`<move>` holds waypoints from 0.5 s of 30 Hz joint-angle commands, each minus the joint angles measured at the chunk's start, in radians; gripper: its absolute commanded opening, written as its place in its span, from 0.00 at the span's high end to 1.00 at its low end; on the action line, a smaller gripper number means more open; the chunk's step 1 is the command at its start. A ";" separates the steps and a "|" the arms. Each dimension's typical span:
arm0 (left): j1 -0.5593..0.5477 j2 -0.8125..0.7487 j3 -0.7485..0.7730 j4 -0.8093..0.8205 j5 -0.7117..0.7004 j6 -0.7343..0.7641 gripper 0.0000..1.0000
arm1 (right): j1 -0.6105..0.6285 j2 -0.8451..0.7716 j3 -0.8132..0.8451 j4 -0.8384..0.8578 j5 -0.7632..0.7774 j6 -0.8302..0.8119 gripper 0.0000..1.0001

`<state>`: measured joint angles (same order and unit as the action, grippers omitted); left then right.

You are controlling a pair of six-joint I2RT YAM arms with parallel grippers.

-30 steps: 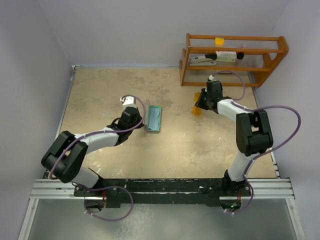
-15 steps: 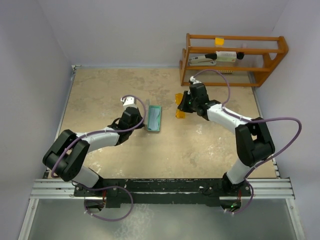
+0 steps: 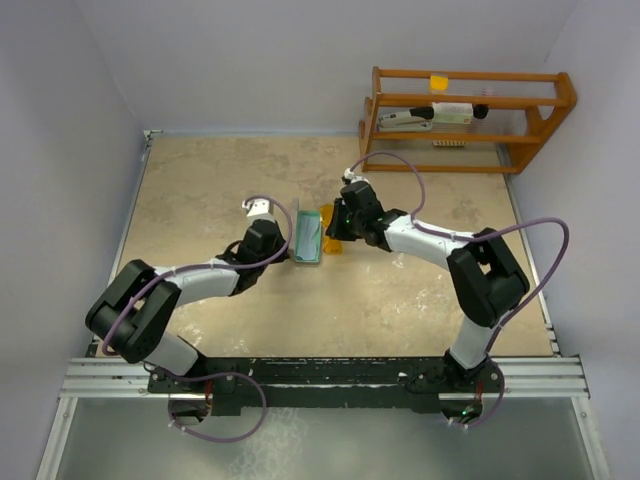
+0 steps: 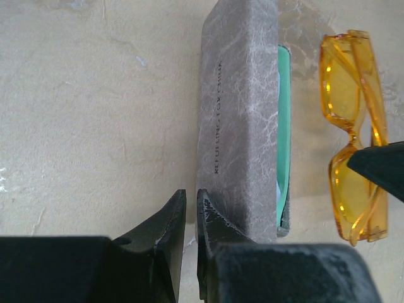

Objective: Organize the sunglasses
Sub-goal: Place the sunglasses in the sunglasses case.

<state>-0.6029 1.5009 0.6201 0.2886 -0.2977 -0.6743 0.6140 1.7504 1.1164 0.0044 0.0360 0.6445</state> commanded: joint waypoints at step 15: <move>-0.061 -0.081 -0.068 0.063 0.006 -0.040 0.91 | 0.109 0.108 0.122 0.047 0.079 0.092 1.00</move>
<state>-0.6422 1.4544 0.5625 0.2993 -0.2947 -0.6968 0.7139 1.8542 1.1992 0.0147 0.0826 0.7067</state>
